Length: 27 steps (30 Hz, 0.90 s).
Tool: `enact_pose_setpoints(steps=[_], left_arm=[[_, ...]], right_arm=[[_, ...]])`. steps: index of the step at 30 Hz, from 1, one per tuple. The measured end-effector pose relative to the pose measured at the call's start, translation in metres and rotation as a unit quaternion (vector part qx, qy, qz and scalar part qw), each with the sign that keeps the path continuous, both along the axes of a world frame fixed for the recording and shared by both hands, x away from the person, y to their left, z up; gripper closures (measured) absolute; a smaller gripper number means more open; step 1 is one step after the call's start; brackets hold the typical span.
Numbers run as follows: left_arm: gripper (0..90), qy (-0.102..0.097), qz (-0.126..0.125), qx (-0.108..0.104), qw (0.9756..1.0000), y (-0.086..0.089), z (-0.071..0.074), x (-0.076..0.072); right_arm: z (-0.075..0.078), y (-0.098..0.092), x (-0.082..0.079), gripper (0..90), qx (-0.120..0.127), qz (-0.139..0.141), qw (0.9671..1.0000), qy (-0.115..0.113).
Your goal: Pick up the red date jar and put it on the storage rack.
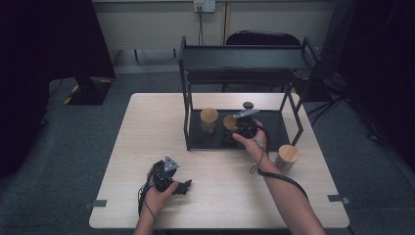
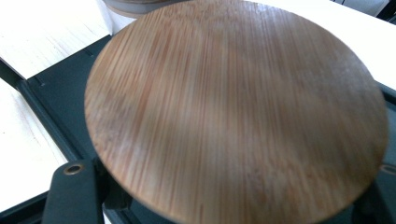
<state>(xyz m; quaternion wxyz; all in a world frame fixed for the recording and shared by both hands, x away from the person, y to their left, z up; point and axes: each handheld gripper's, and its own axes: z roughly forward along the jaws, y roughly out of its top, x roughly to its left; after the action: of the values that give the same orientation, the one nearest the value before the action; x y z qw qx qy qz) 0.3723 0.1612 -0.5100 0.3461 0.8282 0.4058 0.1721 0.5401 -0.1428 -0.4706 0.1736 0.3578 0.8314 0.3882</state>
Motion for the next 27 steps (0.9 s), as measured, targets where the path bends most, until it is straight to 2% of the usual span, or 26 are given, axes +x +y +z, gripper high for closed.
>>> enact_pose_setpoints(steps=[22,27], left_arm=[[0.1,0.0,0.0,0.0,1.0,0.0,0.0,0.0],[0.1,0.0,0.0,0.0,1.0,0.0,0.0,0.0]], right_arm=[[-0.004,0.001,0.01,25.1,-0.001,-0.01,0.9999,0.0],[-0.005,0.002,0.012,25.1,-0.007,-0.012,0.9999,-0.006]])
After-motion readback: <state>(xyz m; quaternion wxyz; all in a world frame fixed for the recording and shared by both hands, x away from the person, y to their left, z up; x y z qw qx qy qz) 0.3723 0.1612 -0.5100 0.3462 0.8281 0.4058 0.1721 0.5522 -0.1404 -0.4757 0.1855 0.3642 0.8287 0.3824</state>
